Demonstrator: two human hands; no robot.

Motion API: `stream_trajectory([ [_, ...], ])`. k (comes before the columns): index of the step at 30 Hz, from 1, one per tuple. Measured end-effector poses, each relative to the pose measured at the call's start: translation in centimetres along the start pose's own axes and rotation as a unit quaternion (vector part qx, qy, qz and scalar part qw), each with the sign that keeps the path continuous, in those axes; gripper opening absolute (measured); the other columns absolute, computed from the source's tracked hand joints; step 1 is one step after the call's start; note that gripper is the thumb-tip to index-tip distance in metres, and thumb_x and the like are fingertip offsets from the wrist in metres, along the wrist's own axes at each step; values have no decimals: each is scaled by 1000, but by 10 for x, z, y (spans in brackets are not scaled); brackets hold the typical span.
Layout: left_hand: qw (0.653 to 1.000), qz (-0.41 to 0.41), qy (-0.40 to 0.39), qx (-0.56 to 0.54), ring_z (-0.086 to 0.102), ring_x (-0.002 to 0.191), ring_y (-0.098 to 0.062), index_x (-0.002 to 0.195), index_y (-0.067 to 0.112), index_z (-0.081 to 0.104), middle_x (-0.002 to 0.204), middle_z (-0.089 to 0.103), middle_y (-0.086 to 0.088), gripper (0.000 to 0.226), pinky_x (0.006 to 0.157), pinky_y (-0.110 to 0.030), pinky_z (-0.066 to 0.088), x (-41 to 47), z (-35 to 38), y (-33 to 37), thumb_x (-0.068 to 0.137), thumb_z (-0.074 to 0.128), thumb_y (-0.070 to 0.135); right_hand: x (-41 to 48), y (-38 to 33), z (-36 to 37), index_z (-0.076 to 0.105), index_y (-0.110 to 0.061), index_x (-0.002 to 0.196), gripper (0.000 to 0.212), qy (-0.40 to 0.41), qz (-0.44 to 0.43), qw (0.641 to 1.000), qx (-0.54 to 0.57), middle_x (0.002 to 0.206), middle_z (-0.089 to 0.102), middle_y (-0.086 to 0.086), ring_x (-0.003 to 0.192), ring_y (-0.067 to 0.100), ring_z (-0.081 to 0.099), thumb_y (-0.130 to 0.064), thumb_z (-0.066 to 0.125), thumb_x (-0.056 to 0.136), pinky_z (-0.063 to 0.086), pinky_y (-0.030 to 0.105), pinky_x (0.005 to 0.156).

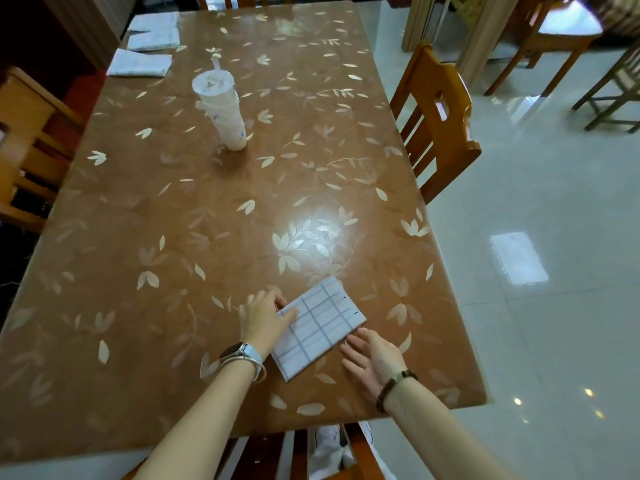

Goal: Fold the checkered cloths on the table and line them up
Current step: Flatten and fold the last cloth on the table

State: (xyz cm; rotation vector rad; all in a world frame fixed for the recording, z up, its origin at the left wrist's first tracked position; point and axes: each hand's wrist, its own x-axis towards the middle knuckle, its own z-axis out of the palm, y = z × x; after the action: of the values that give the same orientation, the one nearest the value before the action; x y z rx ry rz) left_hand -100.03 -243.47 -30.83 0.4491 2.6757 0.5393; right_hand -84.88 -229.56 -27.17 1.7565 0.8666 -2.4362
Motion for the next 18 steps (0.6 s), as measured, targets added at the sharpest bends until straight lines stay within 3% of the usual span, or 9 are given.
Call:
stream_trajectory([
  [4, 1000, -13, -22, -8, 46, 114, -22, 88, 24, 61, 97, 54, 9, 24, 96, -36, 28, -7, 1, 2, 89, 62, 49, 0, -2, 2, 39, -2, 141, 44, -13, 3, 1000, -6, 134, 53, 20, 119, 36, 55, -18, 46, 101, 41, 51, 105],
  [9, 997, -33, -32, -58, 33, 139, -32, 89, 22, 60, 110, 60, 4, 21, 109, -43, 23, -14, 1, 1, 90, 64, 42, 2, 1, 5, 42, 1, 136, 40, -24, -14, 999, -44, 126, 59, 22, 107, 31, 63, -13, 48, 100, 46, 46, 102],
  [13, 996, -33, -27, -72, 59, 97, -18, 91, 23, 60, 94, 64, 9, 16, 87, -33, 30, -18, -2, 1, 94, 60, 38, 6, 6, 14, 49, 0, 131, 37, -15, -35, 994, -105, 113, 67, 16, 94, 25, 69, -7, 56, 95, 55, 36, 87],
  [16, 992, -53, -37, -109, 61, 87, -18, 93, 20, 61, 91, 66, 7, 14, 85, -37, 44, -22, -1, 0, 95, 59, 33, 9, 10, 23, 53, -3, 126, 36, -17, -42, 990, -132, 104, 68, 13, 93, 24, 68, -9, 62, 91, 56, 34, 84],
  [18, 985, -66, -49, -153, 63, 84, -19, 92, 16, 62, 89, 66, 3, 14, 75, -36, 51, -26, -1, -1, 96, 58, 28, 10, 13, 29, 56, -6, 120, 29, -25, -39, 989, -140, 102, 68, 12, 90, 23, 68, -9, 61, 92, 58, 33, 76],
])
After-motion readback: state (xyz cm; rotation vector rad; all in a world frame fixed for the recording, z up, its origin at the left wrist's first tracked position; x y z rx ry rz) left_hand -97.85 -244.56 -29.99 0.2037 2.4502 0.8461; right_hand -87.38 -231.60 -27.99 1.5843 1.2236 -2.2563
